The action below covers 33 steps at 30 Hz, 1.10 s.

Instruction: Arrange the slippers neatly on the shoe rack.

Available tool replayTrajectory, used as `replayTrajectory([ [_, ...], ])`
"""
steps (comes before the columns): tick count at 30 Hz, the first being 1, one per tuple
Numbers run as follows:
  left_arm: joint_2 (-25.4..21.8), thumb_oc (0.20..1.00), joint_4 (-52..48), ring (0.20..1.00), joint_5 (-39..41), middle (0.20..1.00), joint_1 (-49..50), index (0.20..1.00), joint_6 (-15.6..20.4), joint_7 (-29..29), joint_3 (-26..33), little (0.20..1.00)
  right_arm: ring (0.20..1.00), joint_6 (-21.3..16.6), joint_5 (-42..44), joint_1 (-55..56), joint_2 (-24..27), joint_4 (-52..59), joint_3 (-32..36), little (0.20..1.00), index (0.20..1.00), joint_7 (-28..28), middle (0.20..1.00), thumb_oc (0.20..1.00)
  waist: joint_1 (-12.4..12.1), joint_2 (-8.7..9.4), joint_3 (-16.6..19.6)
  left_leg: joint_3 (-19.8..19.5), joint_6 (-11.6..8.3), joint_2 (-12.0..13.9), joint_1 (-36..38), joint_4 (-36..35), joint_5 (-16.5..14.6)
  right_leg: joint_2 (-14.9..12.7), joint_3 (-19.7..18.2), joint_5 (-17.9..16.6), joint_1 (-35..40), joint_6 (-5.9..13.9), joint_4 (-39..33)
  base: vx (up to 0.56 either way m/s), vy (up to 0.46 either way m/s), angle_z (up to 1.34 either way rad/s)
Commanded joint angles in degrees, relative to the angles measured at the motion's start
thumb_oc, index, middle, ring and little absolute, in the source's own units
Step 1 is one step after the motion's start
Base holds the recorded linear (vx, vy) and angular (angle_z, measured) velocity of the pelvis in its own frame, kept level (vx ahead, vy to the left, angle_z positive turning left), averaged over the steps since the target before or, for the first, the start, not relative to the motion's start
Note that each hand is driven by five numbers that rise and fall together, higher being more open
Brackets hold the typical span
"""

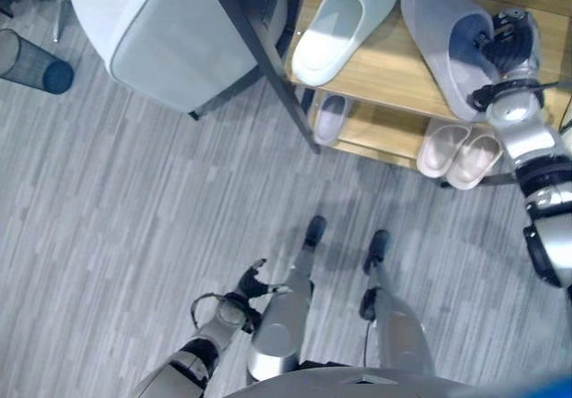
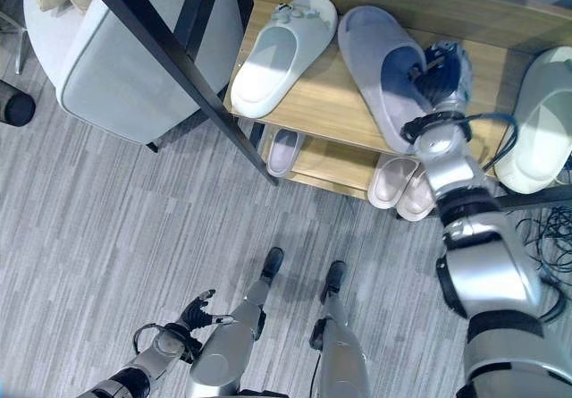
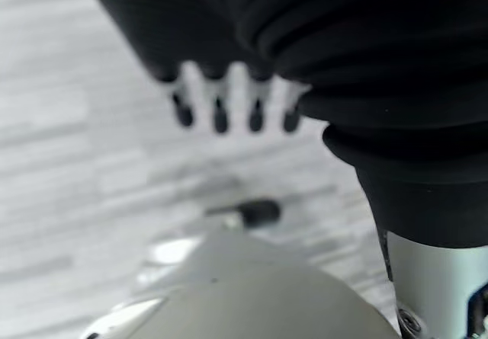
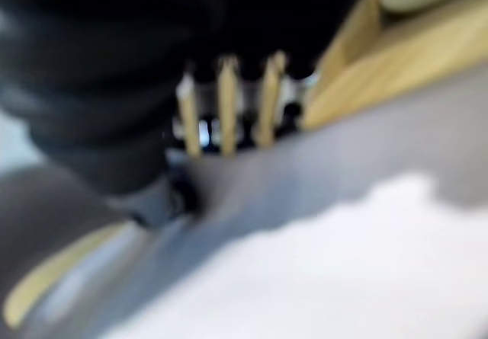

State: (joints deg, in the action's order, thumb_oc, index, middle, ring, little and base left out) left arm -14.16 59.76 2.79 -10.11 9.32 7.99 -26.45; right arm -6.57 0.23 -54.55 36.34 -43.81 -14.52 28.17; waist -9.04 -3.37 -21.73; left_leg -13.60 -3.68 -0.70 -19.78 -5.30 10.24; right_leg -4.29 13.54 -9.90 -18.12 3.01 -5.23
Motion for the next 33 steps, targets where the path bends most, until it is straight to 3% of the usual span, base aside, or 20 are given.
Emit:
replayTrajectory([
  [1,1.01,1.0,0.42,1.0,-0.42,1.0,-0.87,1.0,0.29,1.11,-1.41,1.0,0.2,-2.57,-3.1,3.48,3.9,7.71,2.96,0.2,0.2,3.34,0.2,0.2,-0.28,1.07,-0.69,2.1,1.86,-1.84,-3.3,6.86,-8.73,-3.53,-3.37,10.86,4.0,4.24,6.08,-0.01,0.034,0.03],
  [5,1.41,1.0,-0.35,1.0,-0.66,1.0,-1.84,1.0,0.06,0.91,0.23,1.0,0.2,-3.57,-6.83,12.9,0.59,18.07,7.95,0.2,0.2,4.21,0.2,0.2,1.89,1.98,-1.08,3.33,2.28,-1.98,-2.93,8.5,-9.98,-3.8,-4.55,10.4,3.91,4.57,6.61,-0.02,0.082,-0.01],
  [7,1.48,1.0,0.8,1.0,-1.48,1.0,-2.77,1.0,-0.39,1.15,0.91,1.0,0.2,-3.97,-8.09,17.11,-3.79,23.35,9.73,0.2,0.2,4.76,0.2,0.2,2.87,2.96,-1.27,4.54,2.89,-1.96,-2.91,10.17,-11.21,-3.76,-6.15,9.84,3.52,4.77,6.98,-0.04,0.113,-0.09],
  [9,1.43,1.0,1.5,1.0,-1.76,1.0,-3.09,1.0,-0.77,1.13,2.08,1.0,0.2,-5.41,-8.08,21.73,-7.45,28.99,9.15,0.2,0.2,2.64,0.2,0.2,4.28,4.12,-1.78,5.96,3.4,-1.72,-2.81,12.36,-12.77,-3.46,-8.03,9.46,3.02,4.95,7.6,-0.05,0.141,-0.47],
  [10,1.13,1.0,2.45,1.0,-1.42,1.0,-2.78,1.0,-0.99,1.3,4.11,1.0,0.2,-6.41,-8.2,26.89,-9.64,34.92,7.68,0.2,0.2,-1.23,0.2,0.2,5.42,5.36,-2.24,7.6,3.95,-1.5,-2.82,15.33,-14.4,-3.38,-9.91,9.34,2.78,5.3,9.06,-0.04,0.117,-0.71],
  [12,1.02,1.0,2.67,1.0,-1.56,1.0,-2.49,1.0,-0.95,1.32,5.06,1.0,0.2,-6.53,-8.59,29.94,-10.21,37.35,7.53,0.2,0.2,-2.86,0.2,0.2,5.63,5.78,-2.33,8.1,4.29,-1.37,-2.55,16.01,-15.13,-3.29,-10.62,9.52,2.52,5.59,10.28,-0.01,0.091,-0.69],
  [13,0.66,1.0,2.88,1.0,-1.42,1.0,-2.69,1.0,-0.87,1.57,5.99,1.0,0.2,-7.29,-7.84,32.53,-10.6,39.26,6.98,0.2,0.2,-4.49,0.2,0.2,6.25,5.89,-2.41,8.27,4.5,-1.3,-1.98,16.05,-15.58,-3.16,-10.99,9.56,2.05,6.06,12.0,0.02,0.153,-0.59],
  [14,-0.21,1.0,2.36,1.0,-0.8,1.0,-2.55,1.0,-0.91,1.79,7.99,1.0,0.2,-7.8,-7.04,39.32,-11.05,44.31,6.76,0.2,0.2,-8.48,0.2,0.2,7.85,5.49,-3.03,8.76,5.23,-1.11,-0.23,17.08,-17.04,-3.47,-11.9,9.31,-0.51,6.89,19.84,0.01,0.124,-0.41],
  [16,-0.22,1.0,2.35,1.0,-0.81,1.0,-2.54,1.0,-0.92,1.78,7.99,1.0,0.2,-7.73,-7.03,39.4,-11.06,44.44,6.81,0.2,0.2,-8.53,0.2,0.2,7.9,5.55,-2.79,8.75,5.24,-1.2,-0.51,16.92,-16.71,-3.56,-11.91,9.14,-0.85,6.92,19.84,0.01,0.088,-0.19],
  [17,-1.4,1.0,2.14,1.0,0.32,1.0,-2.28,1.0,-0.69,2.97,10.13,1.0,0.2,-8.32,-4.82,44.74,-11.88,45.54,4.92,0.2,0.2,-12.04,0.2,0.2,10.01,4.77,-3.83,9.59,5.68,-0.39,1.12,17.19,-17.12,-3.01,-12.57,7.94,-4.24,7.27,27.61,0.05,0.137,-0.13],
  [20,-2.2,1.0,1.62,1.0,2.32,1.0,-1.83,1.0,-0.47,3.8,12.58,1.0,0.2,-7.5,-4.71,47.0,-11.67,42.95,2.43,0.2,0.2,-14.06,0.2,0.2,11.71,4.98,-5.5,11.1,5.47,0.35,6.29,15.54,-18.12,-2.95,-10.0,7.04,-7.78,6.9,27.97,0.14,0.07,-0.25],
  [23,-2.24,1.0,2.78,1.0,4.16,1.0,-0.8,1.0,-0.3,3.73,13.95,1.0,0.2,-6.89,-4.19,46.79,-11.54,38.29,1.09,0.2,0.2,-13.7,0.2,0.2,12.23,5.65,-6.88,12.43,5.27,0.38,11.65,12.71,-19.78,-3.21,-2.91,4.68,-9.87,7.25,20.3,0.26,-0.138,-0.58],
  [24,-2.0,1.0,3.59,1.0,3.7,1.0,-0.77,1.0,-0.42,3.1,13.7,1.0,0.2,-6.27,-5.71,48.22,-10.53,37.99,1.92,0.2,0.2,-13.25,0.2,0.2,13.04,5.1,-6.47,11.74,4.92,-0.24,13.29,12.42,-21.07,-3.54,-3.63,4.6,-9.21,7.36,15.99,0.35,-0.246,-0.55],
  [26,-1.48,1.0,3.4,1.0,3.52,1.0,-0.73,1.0,-0.33,3.47,14.15,1.0,0.2,-6.62,-5.57,49.33,-10.09,37.89,2.53,0.2,0.2,-12.67,0.2,0.2,13.23,4.59,-5.68,11.67,4.45,-0.7,11.8,15.42,-22.37,-2.48,-5.35,6.38,-8.14,4.91,15.68,0.27,-0.228,0.14],
  [27,-1.07,1.0,2.58,1.0,5.08,1.0,-0.01,1.0,0.29,3.84,14.85,1.0,0.2,-7.17,-5.57,49.44,-9.62,37.63,2.63,0.2,0.2,-12.31,0.2,0.2,13.13,4.23,-5.63,12.55,3.44,-0.07,10.03,20.6,-23.21,-2.0,-4.65,7.82,-8.1,3.67,17.16,0.15,-0.186,0.6],
  [28,-0.75,1.0,1.73,1.0,7.2,1.0,0.24,1.0,0.89,4.12,15.24,1.0,0.2,-7.38,-5.74,49.07,-9.41,37.17,2.46,0.2,0.2,-11.85,0.2,0.2,13.03,4.35,-5.9,13.02,2.57,0.88,6.5,26.86,-22.68,-1.94,-4.07,8.91,-7.66,2.74,18.04,0.08,-0.192,0.68],
  [30,-0.26,1.0,-0.21,1.0,11.0,1.0,-0.16,1.0,1.86,5.44,15.2,1.0,0.2,-7.48,-4.94,47.63,-9.1,36.54,2.03,0.2,0.2,-10.75,0.2,0.2,12.18,4.57,-7.75,12.44,1.65,2.06,-1.91,39.85,-18.75,-1.62,-3.24,11.39,-7.0,0.66,19.87,0.02,-0.21,0.5],
  [32,-0.15,1.0,-1.51,1.0,12.41,1.0,-0.41,1.0,2.26,6.33,15.29,1.0,0.2,-7.4,-4.96,47.2,-9.02,36.05,2.13,0.2,0.2,-10.05,0.2,0.2,11.87,4.53,-8.06,12.88,1.99,3.04,-6.13,42.61,-17.69,-1.67,-2.23,13.19,-7.28,-0.17,21.41,0.11,-0.146,0.34],
  [33,-0.01,1.0,-2.77,1.0,14.27,1.0,-0.71,1.0,3.15,7.2,15.98,1.0,0.2,-7.31,-4.89,47.35,-9.09,35.97,2.36,0.2,0.2,-9.08,0.2,0.2,11.16,4.72,-8.04,14.31,2.26,5.88,-9.51,39.39,-19.49,-1.77,-1.25,16.43,-6.46,0.19,23.08,0.24,-0.076,0.45],
])
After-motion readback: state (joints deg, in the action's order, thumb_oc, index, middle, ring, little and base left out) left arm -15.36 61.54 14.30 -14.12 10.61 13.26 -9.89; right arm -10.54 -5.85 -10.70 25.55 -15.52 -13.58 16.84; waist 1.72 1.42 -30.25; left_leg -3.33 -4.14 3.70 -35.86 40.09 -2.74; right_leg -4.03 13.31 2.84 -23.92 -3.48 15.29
